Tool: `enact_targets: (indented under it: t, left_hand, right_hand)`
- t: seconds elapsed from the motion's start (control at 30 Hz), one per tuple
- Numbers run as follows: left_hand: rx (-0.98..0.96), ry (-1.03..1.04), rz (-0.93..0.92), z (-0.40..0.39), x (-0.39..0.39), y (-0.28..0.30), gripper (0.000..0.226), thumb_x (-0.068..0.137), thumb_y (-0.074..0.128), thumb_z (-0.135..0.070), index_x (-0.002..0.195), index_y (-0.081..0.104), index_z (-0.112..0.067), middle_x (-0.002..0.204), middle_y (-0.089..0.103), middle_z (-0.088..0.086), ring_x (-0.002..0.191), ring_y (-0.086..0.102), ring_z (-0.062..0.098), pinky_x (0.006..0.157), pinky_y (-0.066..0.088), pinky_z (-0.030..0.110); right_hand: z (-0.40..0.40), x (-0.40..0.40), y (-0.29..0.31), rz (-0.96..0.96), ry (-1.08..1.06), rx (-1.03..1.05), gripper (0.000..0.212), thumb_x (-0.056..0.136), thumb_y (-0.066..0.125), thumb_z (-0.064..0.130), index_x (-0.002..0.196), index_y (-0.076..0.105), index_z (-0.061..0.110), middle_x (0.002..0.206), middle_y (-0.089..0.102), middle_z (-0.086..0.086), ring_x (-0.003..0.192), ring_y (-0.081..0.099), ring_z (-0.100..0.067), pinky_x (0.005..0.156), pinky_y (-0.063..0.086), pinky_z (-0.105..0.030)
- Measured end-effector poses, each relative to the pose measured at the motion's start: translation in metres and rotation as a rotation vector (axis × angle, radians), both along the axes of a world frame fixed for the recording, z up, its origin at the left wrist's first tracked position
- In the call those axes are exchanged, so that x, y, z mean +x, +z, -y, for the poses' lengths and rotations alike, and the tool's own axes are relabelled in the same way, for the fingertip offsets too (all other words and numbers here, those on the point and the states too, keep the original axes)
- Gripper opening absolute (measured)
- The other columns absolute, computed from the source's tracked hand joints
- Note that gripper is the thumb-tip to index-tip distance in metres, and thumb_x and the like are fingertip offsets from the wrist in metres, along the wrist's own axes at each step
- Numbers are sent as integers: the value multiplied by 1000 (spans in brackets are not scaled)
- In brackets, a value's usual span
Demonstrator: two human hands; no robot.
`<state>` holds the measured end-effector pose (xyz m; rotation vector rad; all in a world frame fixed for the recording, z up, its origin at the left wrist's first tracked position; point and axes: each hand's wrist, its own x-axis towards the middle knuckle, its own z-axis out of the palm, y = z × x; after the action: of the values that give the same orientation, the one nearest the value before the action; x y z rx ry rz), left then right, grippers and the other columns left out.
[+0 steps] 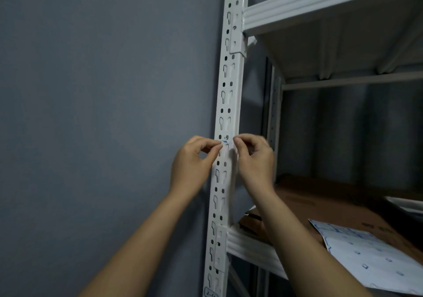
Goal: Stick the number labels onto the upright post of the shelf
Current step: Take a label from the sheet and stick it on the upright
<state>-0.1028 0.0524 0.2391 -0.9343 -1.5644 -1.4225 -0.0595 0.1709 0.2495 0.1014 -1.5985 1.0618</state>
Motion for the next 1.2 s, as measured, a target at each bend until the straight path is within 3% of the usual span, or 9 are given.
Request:
enact_targets:
  t: [0.1, 0.2, 0.3, 0.47, 0.63, 0.77, 0.83, 1.1, 1.2]
  left_hand:
    - [-18, 56, 63, -11, -11, 5, 8, 86, 66, -24, 91, 72, -24, 91, 63, -13, 80, 61, 2, 78, 52, 30]
    - [-42, 86, 43, -22, -18, 9, 14, 88, 64, -27, 100, 71, -26, 95, 59, -18, 83, 60, 2, 78, 52, 30]
    - [-59, 166, -50, -27, -22, 9, 16, 89, 63, -28, 103, 70, -25, 98, 58, -18, 83, 60, 3, 72, 51, 27]
    - [-33, 208, -141, -29, -29, 5, 15, 89, 64, -24, 101, 73, -22, 99, 64, -13, 85, 61, 6, 70, 48, 22]
    - [-62, 211, -139, -28, -29, 9, 11, 88, 64, -22, 95, 72, -18, 96, 64, -9, 81, 62, 10, 70, 48, 24]
    - [-119, 183, -83, -25, -29, 15, 4, 85, 67, -25, 86, 68, -21, 93, 61, -11, 77, 59, 9, 72, 51, 34]
    - [-134, 158, -47, -23, -29, 19, 3, 83, 69, -25, 82, 67, -23, 92, 61, -13, 76, 57, 6, 73, 50, 34]
    - [-136, 125, 11, -22, -32, 28, 6, 78, 73, -22, 75, 68, -24, 82, 54, -13, 80, 56, 7, 74, 47, 31]
    - [-133, 218, -55, -22, -33, 25, 6, 77, 75, -26, 79, 71, -21, 83, 39, -13, 90, 39, 9, 76, 35, 21]
  right_hand:
    - [-8, -10, 7, 19, -108, 135, 7, 89, 66, 16, 86, 70, 21, 109, 50, 16, 107, 55, -9, 95, 49, -33]
    - [-14, -17, 7, -21, -57, 145, 11, 90, 63, 8, 88, 71, 15, 99, 64, 8, 90, 62, -3, 87, 54, -31]
    - [-27, -22, -5, 55, -53, 134, 17, 93, 58, 6, 86, 66, 19, 83, 66, 7, 80, 64, -5, 79, 57, -32]
    - [-32, -26, -18, 48, 29, 54, 21, 92, 60, 7, 81, 64, 24, 80, 67, 7, 79, 66, -10, 79, 58, -35]
    - [-18, -27, 4, 9, 90, -16, 9, 95, 56, 11, 88, 60, 16, 80, 63, 5, 78, 62, -10, 76, 53, -30]
    - [-13, -30, 6, 71, 181, -123, 9, 99, 50, 14, 91, 53, 18, 91, 66, -13, 88, 65, -30, 81, 54, -46]
    - [-10, -33, 5, 59, 146, -138, 13, 98, 49, 13, 88, 52, 19, 85, 66, -13, 84, 65, -32, 80, 53, -50]
    - [-4, -32, 3, 44, 76, -142, 23, 97, 49, 11, 80, 48, 25, 71, 56, 5, 67, 52, -12, 69, 44, -36]
    - [-4, -30, 3, 55, 93, -152, 18, 98, 48, 11, 83, 50, 22, 72, 55, 5, 66, 51, -10, 68, 44, -35]
